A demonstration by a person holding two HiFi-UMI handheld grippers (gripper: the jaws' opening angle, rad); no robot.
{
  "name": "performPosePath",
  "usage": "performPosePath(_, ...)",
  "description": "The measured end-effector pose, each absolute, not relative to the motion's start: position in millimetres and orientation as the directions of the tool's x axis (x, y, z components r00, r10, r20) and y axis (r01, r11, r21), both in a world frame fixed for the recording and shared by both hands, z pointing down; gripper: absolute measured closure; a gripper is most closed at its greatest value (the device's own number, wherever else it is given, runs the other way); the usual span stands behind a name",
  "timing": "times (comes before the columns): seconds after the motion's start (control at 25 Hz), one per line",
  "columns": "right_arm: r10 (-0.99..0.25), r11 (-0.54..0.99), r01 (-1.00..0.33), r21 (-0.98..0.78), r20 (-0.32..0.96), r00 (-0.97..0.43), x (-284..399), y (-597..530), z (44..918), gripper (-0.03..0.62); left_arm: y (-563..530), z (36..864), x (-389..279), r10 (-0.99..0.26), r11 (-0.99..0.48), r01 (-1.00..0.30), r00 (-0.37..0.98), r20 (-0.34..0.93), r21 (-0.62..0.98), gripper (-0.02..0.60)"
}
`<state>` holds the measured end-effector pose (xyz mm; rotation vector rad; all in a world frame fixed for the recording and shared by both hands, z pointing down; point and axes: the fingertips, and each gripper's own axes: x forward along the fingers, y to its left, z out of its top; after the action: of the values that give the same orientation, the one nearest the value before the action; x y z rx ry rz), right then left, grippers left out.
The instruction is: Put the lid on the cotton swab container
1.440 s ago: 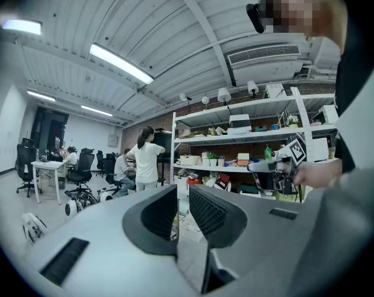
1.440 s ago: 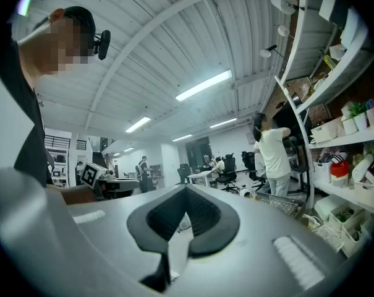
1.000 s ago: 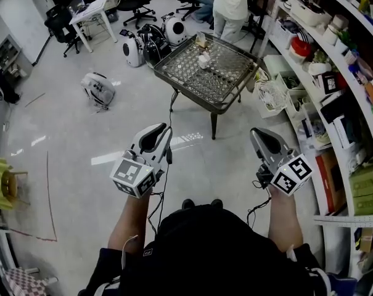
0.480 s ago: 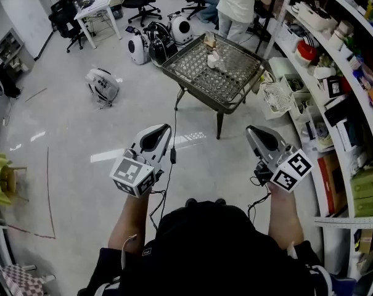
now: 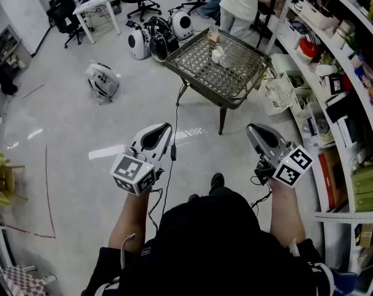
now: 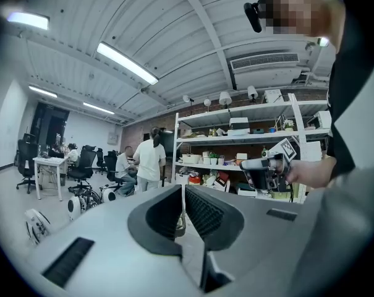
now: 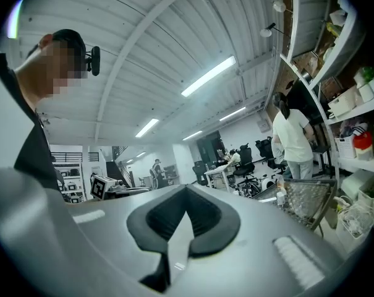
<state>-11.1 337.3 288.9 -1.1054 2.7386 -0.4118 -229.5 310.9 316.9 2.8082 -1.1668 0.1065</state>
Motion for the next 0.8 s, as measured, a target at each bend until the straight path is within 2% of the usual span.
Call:
performPosePath(0.28, -0.661, 0.716, -0.621, -0.318, -0.025, -0.75, -29.0, 316.3, 290.7, 0.583, 296.8, 320.0, -236.0, -0.712, -0.691, -0.718, 0.696, 0.09, 0.083, 0.56)
performPosePath(0.8, -0.63, 0.714, -0.565, -0.414, -0.029, -0.776, -15.8, 231.6, 318.8, 0.583, 224.9, 335.0, -226.2, -0.734, -0.658, -0.748, 0.663, 0.146, 0.091, 0.56)
